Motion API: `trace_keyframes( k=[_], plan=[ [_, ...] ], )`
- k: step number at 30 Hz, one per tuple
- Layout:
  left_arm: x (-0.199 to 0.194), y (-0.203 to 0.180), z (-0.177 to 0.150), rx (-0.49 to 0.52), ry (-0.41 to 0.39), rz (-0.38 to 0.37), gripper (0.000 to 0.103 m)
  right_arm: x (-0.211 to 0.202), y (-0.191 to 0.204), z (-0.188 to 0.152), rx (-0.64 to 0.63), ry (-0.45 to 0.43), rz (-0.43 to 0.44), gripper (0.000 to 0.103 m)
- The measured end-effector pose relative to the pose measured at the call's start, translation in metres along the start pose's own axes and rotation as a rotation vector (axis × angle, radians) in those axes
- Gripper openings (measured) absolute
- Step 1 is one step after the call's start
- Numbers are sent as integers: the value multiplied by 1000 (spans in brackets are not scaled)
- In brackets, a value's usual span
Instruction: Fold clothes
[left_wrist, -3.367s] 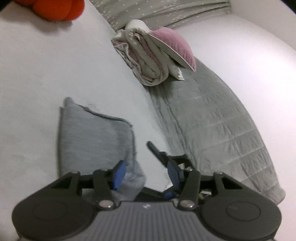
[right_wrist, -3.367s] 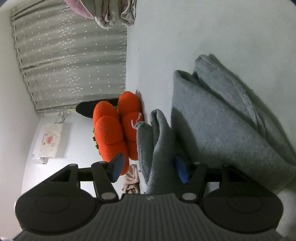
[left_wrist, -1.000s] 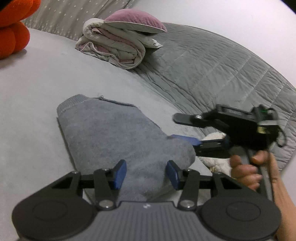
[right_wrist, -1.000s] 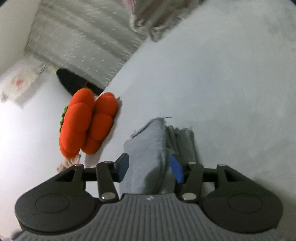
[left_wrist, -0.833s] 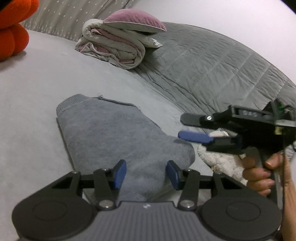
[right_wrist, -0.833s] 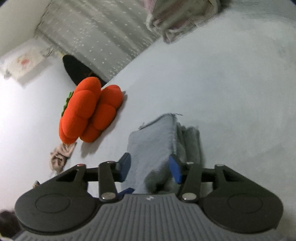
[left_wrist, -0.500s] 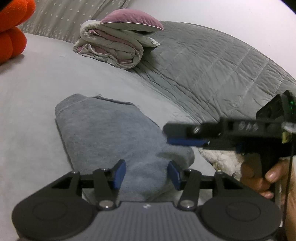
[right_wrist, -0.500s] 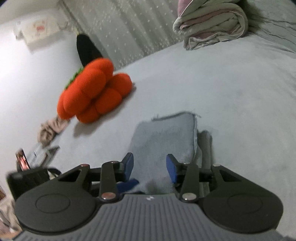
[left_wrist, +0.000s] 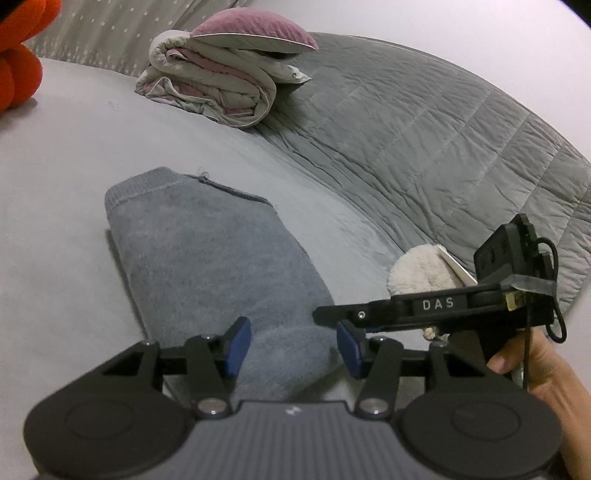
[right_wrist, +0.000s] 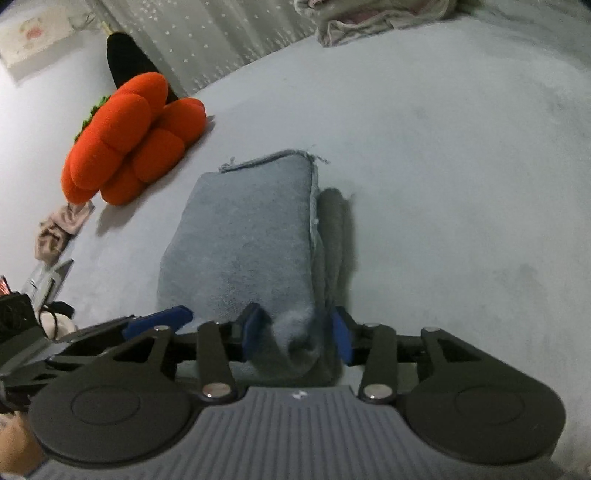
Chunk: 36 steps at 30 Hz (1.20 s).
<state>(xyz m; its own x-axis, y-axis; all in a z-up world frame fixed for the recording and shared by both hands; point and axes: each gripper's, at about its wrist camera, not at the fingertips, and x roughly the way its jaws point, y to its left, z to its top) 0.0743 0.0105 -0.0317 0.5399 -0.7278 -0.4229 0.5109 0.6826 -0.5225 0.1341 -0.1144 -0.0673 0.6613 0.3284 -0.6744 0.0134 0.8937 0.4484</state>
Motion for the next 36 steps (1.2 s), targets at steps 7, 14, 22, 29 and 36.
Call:
trace_keyframes(
  k=[7, 14, 22, 29, 36],
  plan=[
    [-10, 6, 14, -74, -8, -62, 67, -10, 3, 1, 17, -20, 6, 52],
    [-32, 36, 32, -226, -99, -44, 78, -20, -16, 0, 177, -51, 38, 68],
    [-31, 69, 32, -324, -111, 129, 83, -41, -17, -8, 258, -53, 120, 84],
    [-23, 100, 21, -451, -98, 128, 83, -51, -10, -20, 300, -27, 208, 96],
    [-17, 111, 19, -520, -109, 77, 84, -32, 5, -31, 311, 19, 218, 97]
  ],
)
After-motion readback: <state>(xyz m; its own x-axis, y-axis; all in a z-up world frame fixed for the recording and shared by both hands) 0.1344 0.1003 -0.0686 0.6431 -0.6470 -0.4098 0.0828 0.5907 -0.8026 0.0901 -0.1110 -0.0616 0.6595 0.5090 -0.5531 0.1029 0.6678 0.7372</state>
